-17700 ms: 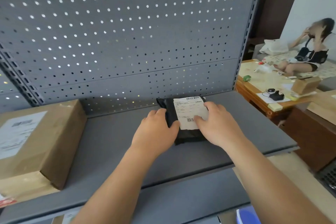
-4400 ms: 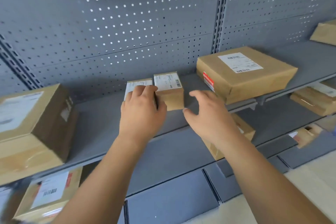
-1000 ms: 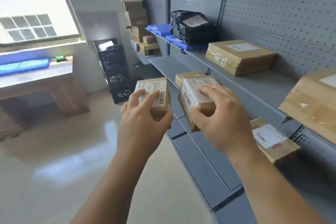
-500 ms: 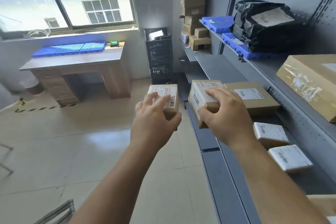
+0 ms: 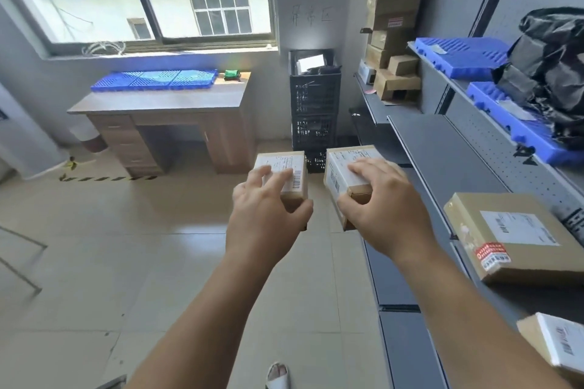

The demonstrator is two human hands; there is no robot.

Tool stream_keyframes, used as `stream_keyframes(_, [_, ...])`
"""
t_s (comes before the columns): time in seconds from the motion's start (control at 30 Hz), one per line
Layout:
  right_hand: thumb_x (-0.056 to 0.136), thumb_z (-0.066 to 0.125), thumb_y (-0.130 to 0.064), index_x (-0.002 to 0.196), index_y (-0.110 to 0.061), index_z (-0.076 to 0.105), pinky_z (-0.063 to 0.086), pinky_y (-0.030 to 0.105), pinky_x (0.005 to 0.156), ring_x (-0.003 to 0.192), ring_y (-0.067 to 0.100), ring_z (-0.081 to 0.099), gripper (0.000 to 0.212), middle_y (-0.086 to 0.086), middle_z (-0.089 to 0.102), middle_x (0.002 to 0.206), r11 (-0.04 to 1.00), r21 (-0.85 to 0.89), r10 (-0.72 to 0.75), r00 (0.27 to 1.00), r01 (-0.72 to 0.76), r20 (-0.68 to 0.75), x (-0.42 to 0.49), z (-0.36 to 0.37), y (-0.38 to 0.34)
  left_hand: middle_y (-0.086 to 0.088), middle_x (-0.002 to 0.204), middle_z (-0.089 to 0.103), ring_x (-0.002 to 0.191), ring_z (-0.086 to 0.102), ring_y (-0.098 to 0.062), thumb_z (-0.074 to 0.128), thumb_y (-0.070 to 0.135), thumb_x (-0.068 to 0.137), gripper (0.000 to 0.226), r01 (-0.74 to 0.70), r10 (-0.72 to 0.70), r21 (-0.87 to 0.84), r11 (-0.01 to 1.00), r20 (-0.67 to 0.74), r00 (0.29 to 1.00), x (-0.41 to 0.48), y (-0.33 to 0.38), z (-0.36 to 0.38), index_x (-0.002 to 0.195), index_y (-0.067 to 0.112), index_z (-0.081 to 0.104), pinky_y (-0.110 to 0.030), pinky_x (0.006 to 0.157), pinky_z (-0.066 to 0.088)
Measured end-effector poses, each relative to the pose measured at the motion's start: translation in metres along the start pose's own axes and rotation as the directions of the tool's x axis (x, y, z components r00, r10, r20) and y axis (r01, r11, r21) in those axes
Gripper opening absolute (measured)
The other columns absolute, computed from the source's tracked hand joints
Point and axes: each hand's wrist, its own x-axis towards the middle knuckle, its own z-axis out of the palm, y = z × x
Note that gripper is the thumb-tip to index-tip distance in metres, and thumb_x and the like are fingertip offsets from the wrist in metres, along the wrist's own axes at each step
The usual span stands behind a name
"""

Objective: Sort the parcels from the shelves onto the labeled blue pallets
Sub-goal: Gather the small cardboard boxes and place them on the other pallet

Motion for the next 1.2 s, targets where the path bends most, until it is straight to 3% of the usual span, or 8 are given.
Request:
stream_keyframes(0.33, [0.084, 0.065, -0.036, 0.131, -0.022, 0.065, 0.043, 0.042, 0.110, 0.140, 0.016, 0.041, 0.050, -0.006, 0.060, 0.141, 0.995, -0.001, 0.100, 0.994, -0.100, -0.049, 0.158, 0.079, -0.018, 0.013, 0.159, 0.032, 0.140, 0.032, -0.025, 0.065, 0.057, 0.087, 0.061, -0.046, 0.047, -0.011, 0.999, 0.035, 0.998, 0.200, -0.042, -0.008, 0.145, 0.044, 0.050, -0.036, 0.108, 0.038])
stream_keyframes(0.6, [0.084, 0.069, -0.033, 0.132, -0.020, 0.066, 0.041, 0.040, 0.113, 0.141, 0.016, 0.041, 0.050, -0.005, 0.060, 0.142, 0.991, -0.008, 0.134, 0.988, -0.135, -0.078, 0.274, 0.112, 0.017, 0.014, 0.157, 0.033, 0.140, 0.033, -0.023, 0.066, 0.057, 0.088, 0.060, -0.038, 0.043, -0.069, 0.997, 0.081, 0.996, 0.328, -0.043, 0.032, 0.144, 0.046, 0.050, -0.034, 0.109, 0.036])
stream_keyframes(0.8, [0.080, 0.062, -0.038, 0.130, -0.018, 0.067, 0.041, 0.037, 0.112, 0.137, 0.019, 0.046, 0.054, -0.002, 0.063, 0.138, 0.996, 0.021, 0.092, 0.991, -0.090, -0.097, 0.384, 0.129, 0.065, 0.011, 0.158, 0.034, 0.140, 0.035, -0.026, 0.065, 0.057, 0.088, 0.060, -0.027, 0.030, -0.045, 0.999, 0.066, 0.997, 0.434, -0.017, 0.072, 0.145, 0.044, 0.051, -0.038, 0.111, 0.036])
stream_keyframes(0.93, [0.082, 0.068, -0.030, 0.130, -0.018, 0.068, 0.040, 0.038, 0.115, 0.138, 0.019, 0.045, 0.049, -0.002, 0.063, 0.139, 0.997, 0.038, 0.076, 0.990, -0.071, -0.123, 0.463, 0.121, 0.096, 0.012, 0.158, 0.034, 0.140, 0.034, -0.026, 0.065, 0.058, 0.088, 0.061, -0.045, 0.046, -0.045, 0.998, 0.036, 0.998, 0.505, 0.020, 0.090, 0.145, 0.045, 0.050, -0.038, 0.110, 0.037])
stream_keyframes(1.2, [0.081, 0.066, -0.033, 0.130, -0.018, 0.068, 0.041, 0.041, 0.115, 0.137, 0.019, 0.047, 0.051, -0.001, 0.063, 0.138, 0.998, 0.016, 0.067, 0.991, -0.065, -0.115, 0.576, 0.136, 0.140, 0.011, 0.158, 0.034, 0.142, 0.034, -0.027, 0.064, 0.059, 0.088, 0.061, -0.076, 0.077, -0.022, 0.997, 0.039, 0.996, 0.623, 0.050, 0.132, 0.145, 0.045, 0.050, -0.039, 0.111, 0.037])
